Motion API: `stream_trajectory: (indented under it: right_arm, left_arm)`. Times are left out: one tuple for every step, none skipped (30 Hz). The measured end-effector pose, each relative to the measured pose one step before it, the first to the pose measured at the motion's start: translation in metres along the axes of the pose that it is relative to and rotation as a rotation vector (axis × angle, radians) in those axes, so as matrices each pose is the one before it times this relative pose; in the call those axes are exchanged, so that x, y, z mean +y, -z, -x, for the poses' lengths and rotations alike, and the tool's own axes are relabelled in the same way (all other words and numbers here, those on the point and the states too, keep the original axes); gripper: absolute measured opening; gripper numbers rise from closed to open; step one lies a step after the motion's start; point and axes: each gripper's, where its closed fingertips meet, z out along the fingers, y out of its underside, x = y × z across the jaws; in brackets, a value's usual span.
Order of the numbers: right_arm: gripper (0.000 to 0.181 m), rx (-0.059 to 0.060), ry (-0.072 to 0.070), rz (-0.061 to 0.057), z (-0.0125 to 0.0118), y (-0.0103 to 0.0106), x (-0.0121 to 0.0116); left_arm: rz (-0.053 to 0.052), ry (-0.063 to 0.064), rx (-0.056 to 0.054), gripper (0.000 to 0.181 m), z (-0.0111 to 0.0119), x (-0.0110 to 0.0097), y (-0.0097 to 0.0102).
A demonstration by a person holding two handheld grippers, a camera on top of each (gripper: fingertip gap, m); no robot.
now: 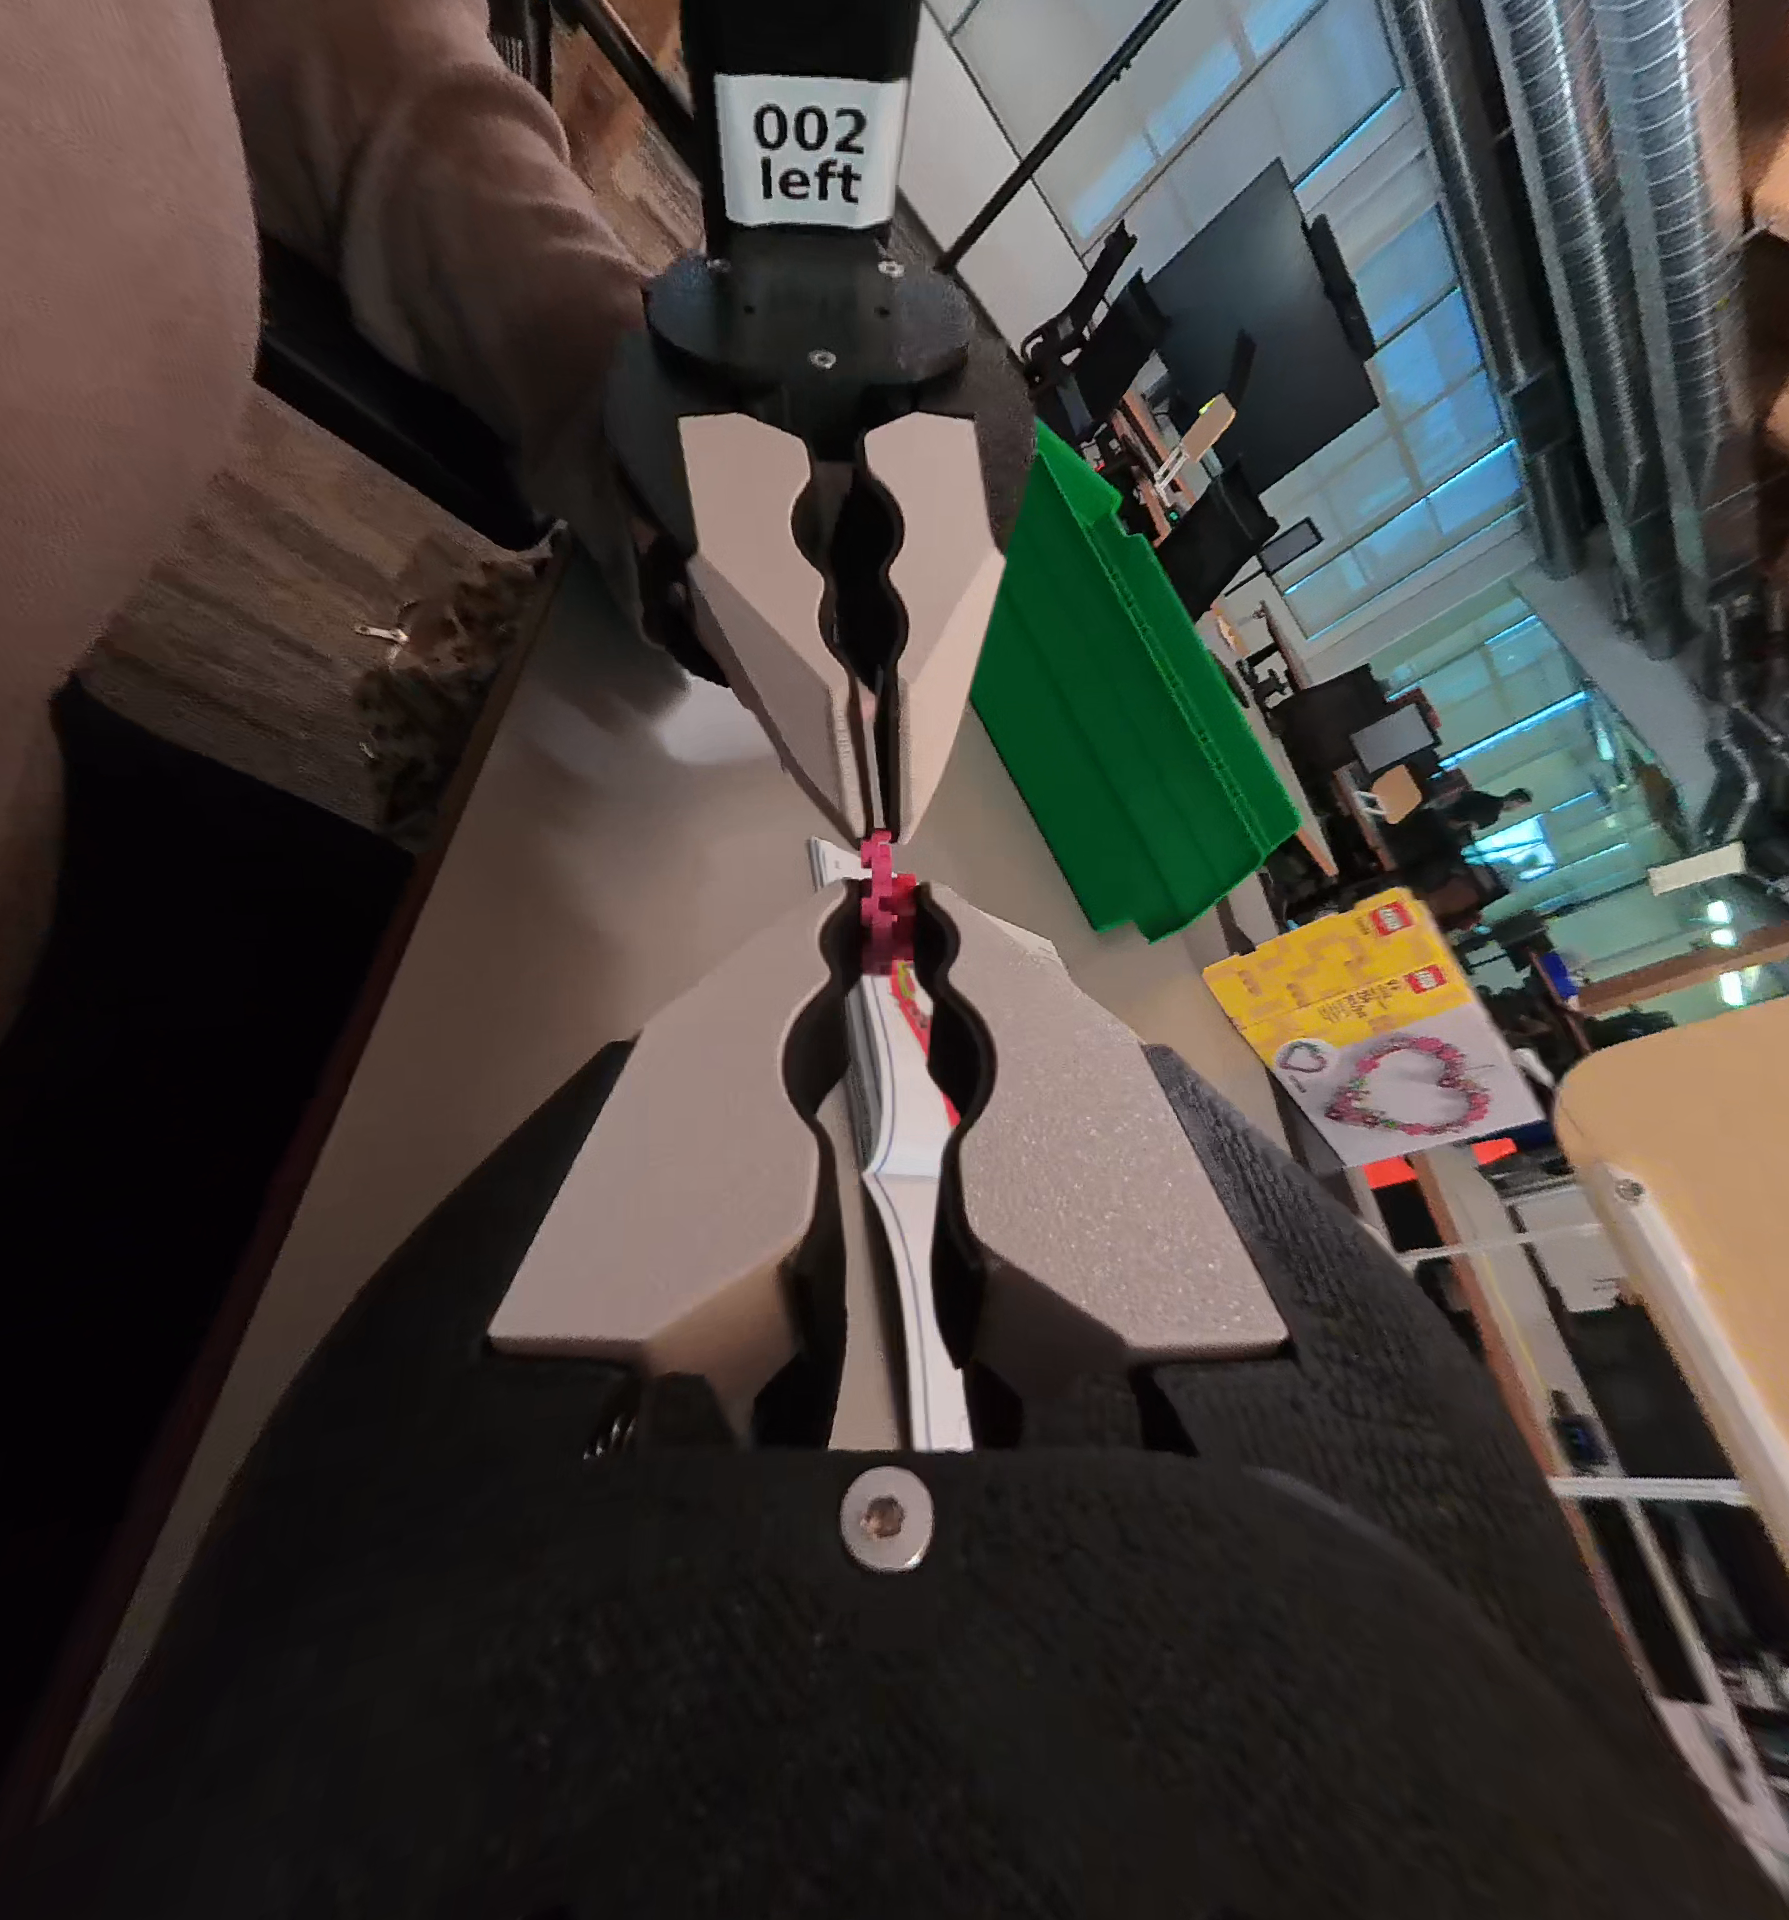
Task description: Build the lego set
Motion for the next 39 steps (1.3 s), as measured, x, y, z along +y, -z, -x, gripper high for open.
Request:
stream_trajectory:
  right_arm:
    - [0.007,0.0109,0.0225,0.0018,-0.00027,-0.00012,0.00007]
    - [0.007,0.0105,0.0207,0.0017,-0.00030,-0.00003,0.00011]
    - [0.007,0.0124,0.0215,0.0018,-0.00069,0.00007,0.00017]
    - [0.007,0.0154,0.0325,0.0053,-0.00083,0.00019,0.00047]
    - [0.007,0.0158,0.0426,0.0106,-0.00048,0.00014,0.00073]
    - [0.006,0.0118,0.0383,0.0131,-0.00006,0.00012,0.00047]
    - [0.006,0.0084,0.0289,0.0124,-0.00009,0.00008,0.00032]
    - [0.006,0.0103,0.0339,0.0135,-0.00004,0.00014,0.00054]
    - [0.006,0.0148,0.0493,0.0191,-0.00025,-0.00005,0.00088]
    - [0.006,0.0151,0.0644,0.0235,0.00002,-0.00014,0.00133]
    - [0.005,0.0050,0.0452,0.0187,0.00073,0.00003,0.00092]
    - [0.006,-0.0030,0.0047,0.0044,0.00072,0.00007,0.00016]
    - [0.005,-0.0021,-0.0211,-0.0085,-0.00013,0.00029,-0.00036]
    - [0.006,-0.0019,-0.0201,-0.0071,-0.00015,0.00005,0.00027]
    - [0.006,-0.0061,-0.0064,0.0022,0.00062,-0.00051,0.00123]
    - [0.006,-0.0067,-0.0049,0.0032,0.00077,-0.00056,0.00139]
    - [0.006,-0.0069,-0.0190,-0.0029,0.00049,-0.00050,0.00074]
    - [0.006,-0.0103,-0.0318,-0.0026,0.00064,-0.00062,0.00088]
    - [0.006,-0.0098,-0.0320,0.0012,0.00050,-0.00081,0.00142]
    - [0.006,-0.0081,-0.0211,0.0002,0.00043,-0.00055,0.00144]
    - [0.006,-0.0125,-0.0144,0.0014,0.00129,-0.00048,0.00165]
    - [0.006,-0.0064,-0.0109,0.0007,0.00090,-0.00043,0.00129]
    - [0.006,-0.0013,-0.0085,-0.0045,0.00029,-0.00005,0.00021]
    - [0.006,-0.0072,-0.0107,-0.0047,0.00097,-0.00019,-0.00022]
    - [0.006,-0.0058,-0.0111,-0.0045,0.00063,-0.00012,-0.00031]
    - [0.006,-0.0044,-0.0094,-0.0025,0.00031,-0.00015,-0.00012]
    - [0.006,-0.0078,-0.0083,-0.0007,0.00066,0.00003,0.00023]
    - [0.006,-0.0047,-0.0079,-0.0025,0.00033,0.00001,0.00000]
    - [0.006,0.0002,-0.0094,-0.0063,-0.00016,-0.00003,-0.00077]
    - [0.006,-0.0005,-0.0137,-0.0092,-0.00047,0.00013,-0.00144]
    - [0.006,0.0002,-0.0169,-0.0090,-0.00102,0.00029,-0.00149]
    - [0.006,0.0007,-0.0137,-0.0095,-0.00138,0.00054,-0.00154]
    - [0.006,0.0000,-0.0098,-0.0068,-0.00125,0.00060,-0.00114]
    - [0.006,0.0007,-0.0049,-0.0025,-0.00087,0.00042,-0.00049]
    - [0.006,0.0030,0.0044,-0.0025,-0.00028,0.00035,-0.00057]
    - [0.006,0.0015,0.0111,-0.0005,0.00066,0.00008,-0.00055]
    - [0.006,0.0038,0.0167,0.0049,0.00064,-0.00014,-0.00019]
    - [0.006,0.0106,0.0303,0.0093,0.00006,-0.00021,0.00003]
    - [0.006,0.0166,0.0484,0.0171,-0.00062,-0.00010,0.00060]
  left_arm:
    - [-0.0013,0.0073,0.0059,0.000,-0.00035,0.00018,0.00021]
    - [-0.0013,0.0081,0.0003,0.000,0.00023,0.00017,0.00013]
    - [0.0009,0.0035,-0.0039,0.000,0.00041,0.00008,-0.00015]
    - [0.0047,-0.0048,-0.0037,0.000,0.00025,0.00050,-0.00036]
    - [0.0052,-0.0074,-0.0005,0.000,-0.00027,0.00061,-0.00010]
    - [0.0014,-0.0013,-0.0006,0.000,-0.00033,0.00040,-0.00007]
    - [-0.0014,0.0079,0.0004,0.000,-0.00022,0.00016,-0.00002]
    - [0.0016,0.0057,0.0015,0.000,-0.00019,0.00058,-0.00012]
    - [0.0062,-0.0032,-0.0013,0.000,-0.00009,0.00107,-0.00014]
    - [0.0094,-0.0063,0.0023,0.000,-0.00093,0.00154,-0.00034]
    - [0.0065,-0.0068,0.0021,0.000,-0.00101,0.00128,-0.00015]
    - [-0.0018,-0.0054,-0.0027,0.000,-0.00031,-0.00012,-0.00009]
    - [-0.0036,-0.0022,-0.0041,0.000,0.00029,-0.00102,-0.00007]
    - [0.0072,-0.0062,-0.0027,0.000,0.00057,0.00046,-0.00038]
    - [0.0140,-0.0152,-0.0028,0.000,-0.00016,0.00197,-0.00041]
    - [0.0054,-0.0204,-0.0116,0.000,0.00000,0.00122,-0.00017]
    - [-0.0012,-0.0107,-0.0135,0.000,0.00021,0.00037,-0.00011]
    - [0.0083,-0.0014,-0.0098,0.000,0.00042,0.00134,-0.00010]
    - [0.0126,-0.0092,-0.0169,0.001,0.00127,0.00175,-0.00033]
    - [0.0115,-0.0209,-0.0227,0.005,0.00187,0.00120,-0.00037]
    - [0.0188,-0.0287,-0.0062,0.007,-0.00020,0.00191,-0.00063]
    - [0.0190,-0.0251,-0.0039,0.010,-0.00040,0.00211,-0.00077]
    - [0.0166,-0.0176,0.0062,0.012,-0.00170,0.00212,-0.00099]
    - [0.0122,-0.0108,0.0165,0.013,-0.00324,0.00180,-0.00085]
    - [0.0077,-0.0102,0.0117,0.015,-0.00275,0.00131,-0.00083]
    - [0.0046,-0.0130,0.0006,0.013,-0.00100,0.00095,-0.00035]
    - [0.0060,-0.0150,-0.0048,0.008,0.00017,0.00083,-0.00008]
    - [0.0012,-0.0196,-0.0081,0.007,0.00103,-0.00011,0.00055]
    - [-0.0059,-0.0207,-0.0161,0.003,0.00255,-0.00122,0.00116]
    - [-0.0077,-0.0177,-0.0048,0.003,0.00087,-0.00137,0.00085]
    - [-0.0066,-0.0104,-0.0156,0.003,0.00185,-0.00135,0.00067]
    - [-0.0078,-0.0122,-0.0179,0.003,0.00173,-0.00159,0.00029]
    - [-0.0013,-0.0140,-0.0156,0.003,0.00137,-0.00105,-0.00014]
    - [0.0034,-0.0155,-0.0095,0.003,0.00067,-0.00037,-0.00016]
    - [0.0012,-0.0157,-0.0019,0.003,0.00010,-0.00068,0.00025]
    - [0.0014,-0.0109,0.0122,0.003,-0.00127,-0.00040,0.00052]
    - [0.0047,0.0066,0.0158,0.002,-0.00090,0.00037,0.00046]
    - [0.0057,0.0179,0.0125,0.002,-0.00038,0.00036,0.00002]
    - [0.0107,0.0144,0.0070,0.002,0.00008,0.00116,-0.00044]
